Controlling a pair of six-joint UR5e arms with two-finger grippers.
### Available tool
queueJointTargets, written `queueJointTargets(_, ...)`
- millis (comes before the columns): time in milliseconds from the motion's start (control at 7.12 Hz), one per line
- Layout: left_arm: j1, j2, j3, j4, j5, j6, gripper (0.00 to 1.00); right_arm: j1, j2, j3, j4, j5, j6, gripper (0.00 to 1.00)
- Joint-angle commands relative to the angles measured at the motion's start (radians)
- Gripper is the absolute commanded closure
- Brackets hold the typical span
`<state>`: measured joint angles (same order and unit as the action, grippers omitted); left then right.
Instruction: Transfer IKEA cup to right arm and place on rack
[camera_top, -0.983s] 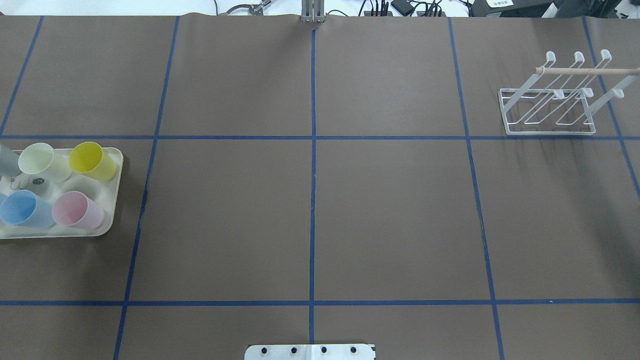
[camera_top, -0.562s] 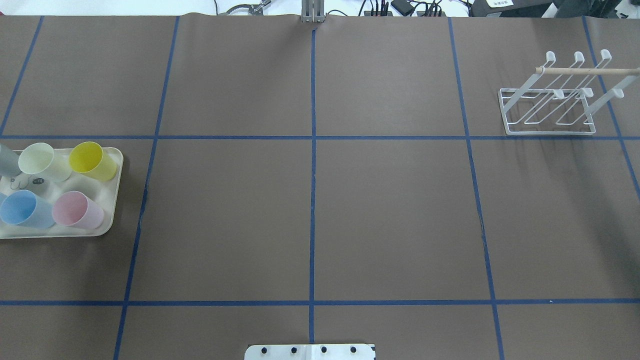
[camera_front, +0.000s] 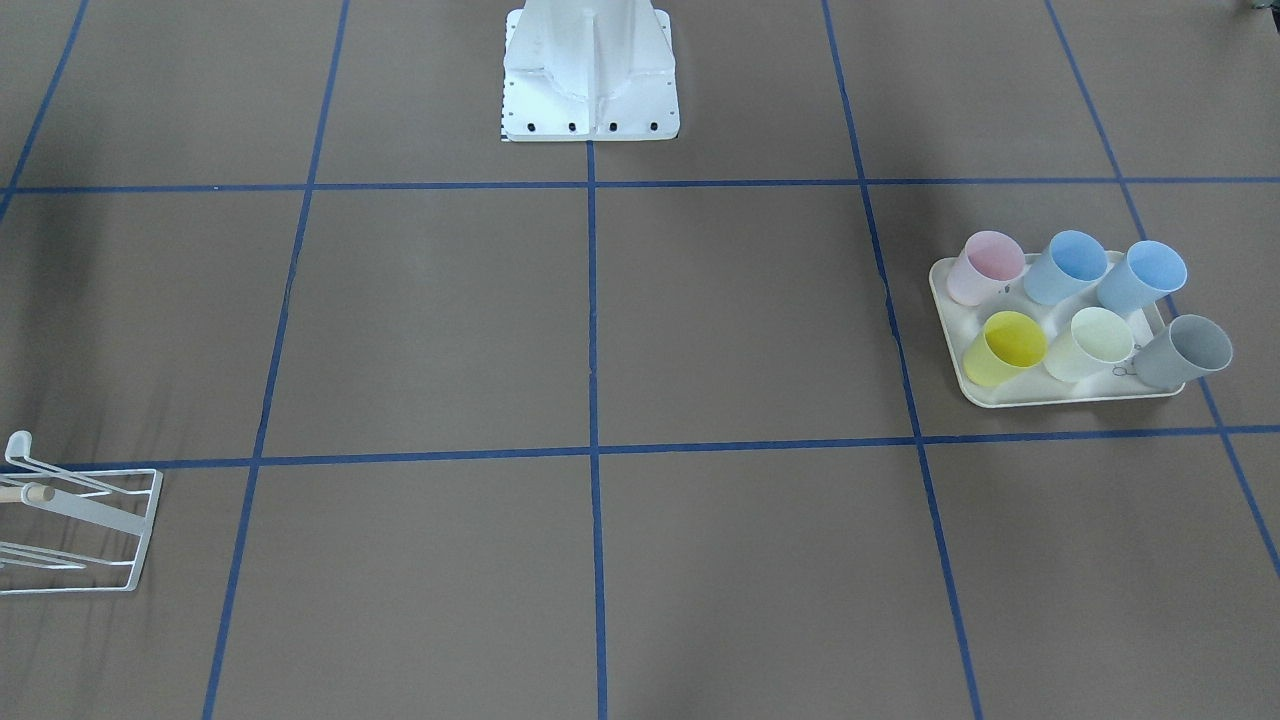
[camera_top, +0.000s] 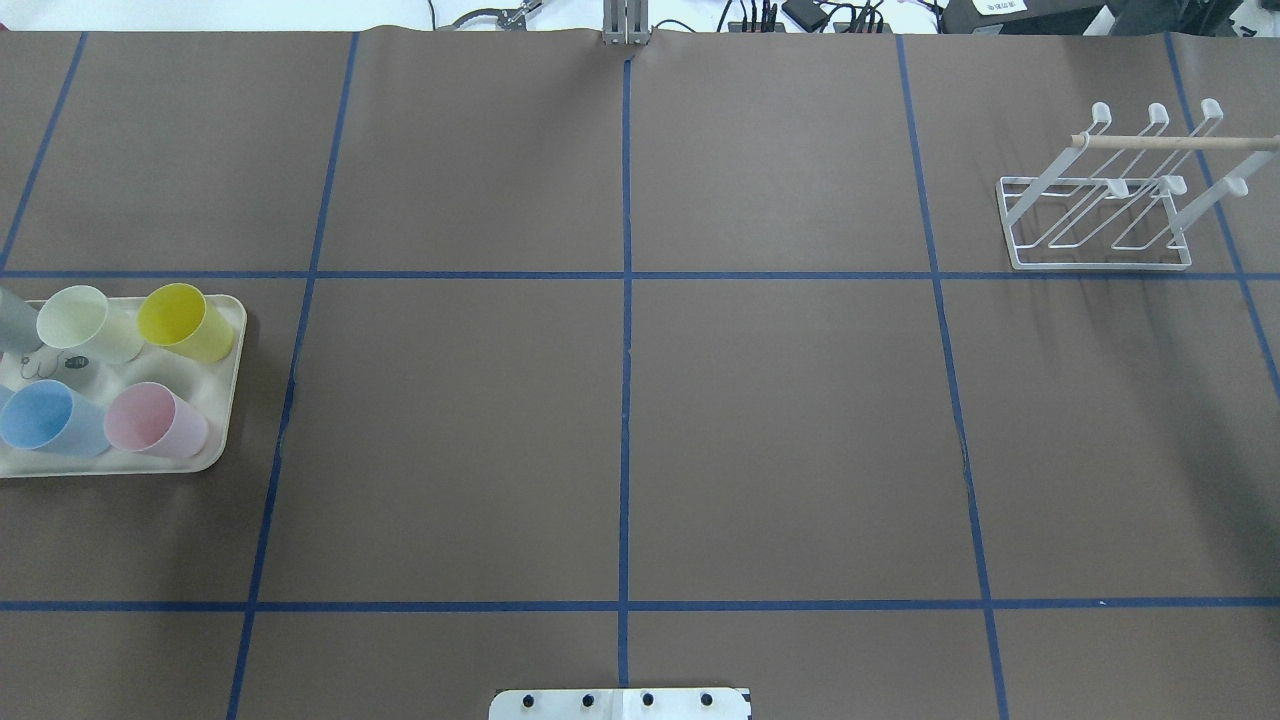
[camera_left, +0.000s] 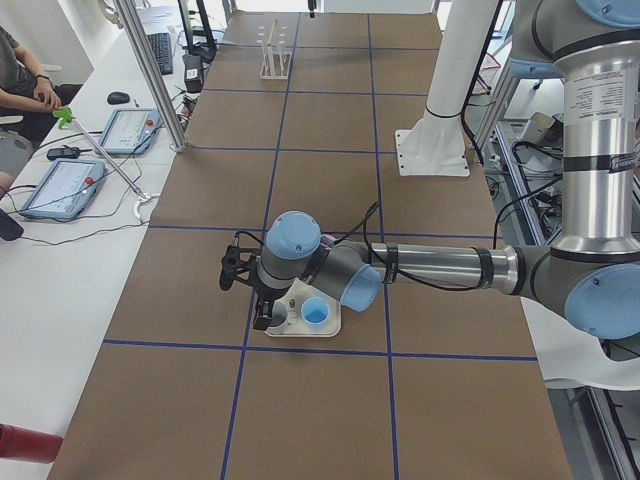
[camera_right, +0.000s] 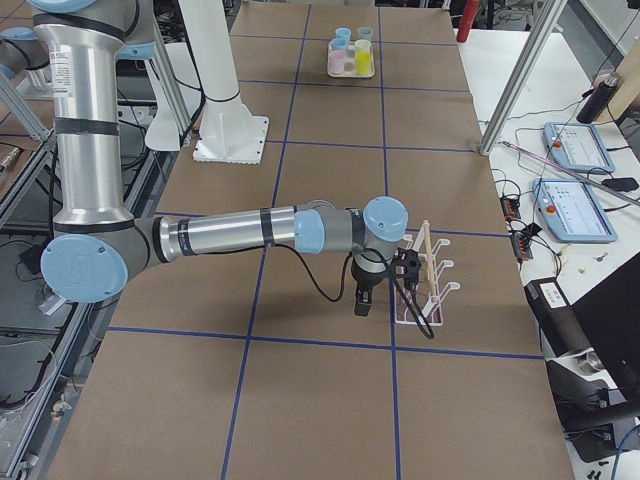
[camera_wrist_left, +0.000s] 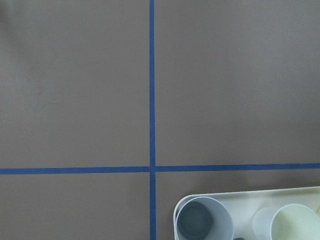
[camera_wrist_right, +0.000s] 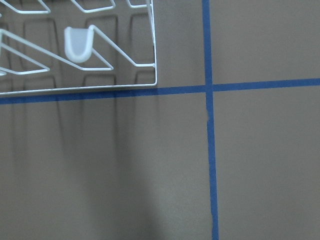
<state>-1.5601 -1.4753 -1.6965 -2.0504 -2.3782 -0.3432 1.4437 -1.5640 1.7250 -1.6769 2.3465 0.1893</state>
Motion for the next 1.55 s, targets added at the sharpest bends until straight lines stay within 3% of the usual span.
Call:
queueJointTargets(0,0.005,0.004,0.001,-0.005,-0.059,0.001,0.00,-0.029,0.013,0.019,0.000,0.005,0.007,0.00)
queueJointTargets(421,0.089,0.050,0.017,-0.040,-0.041,0.013,0.00,-0.034,0.015,0.051,0.034,0.019,0.009,0.00)
queueJointTargets(702,0.092,0.099,0.076,-0.158,-0.046,0.004,0.00,-0.036,0.006,0.041,0.063,0.126,0.009,0.00)
queueJointTargets(1405,0.212,0.099,0.132,-0.194,-0.038,-0.036,0.00,-0.063,0.001,0.050,0.118,0.140,0.047,0.00)
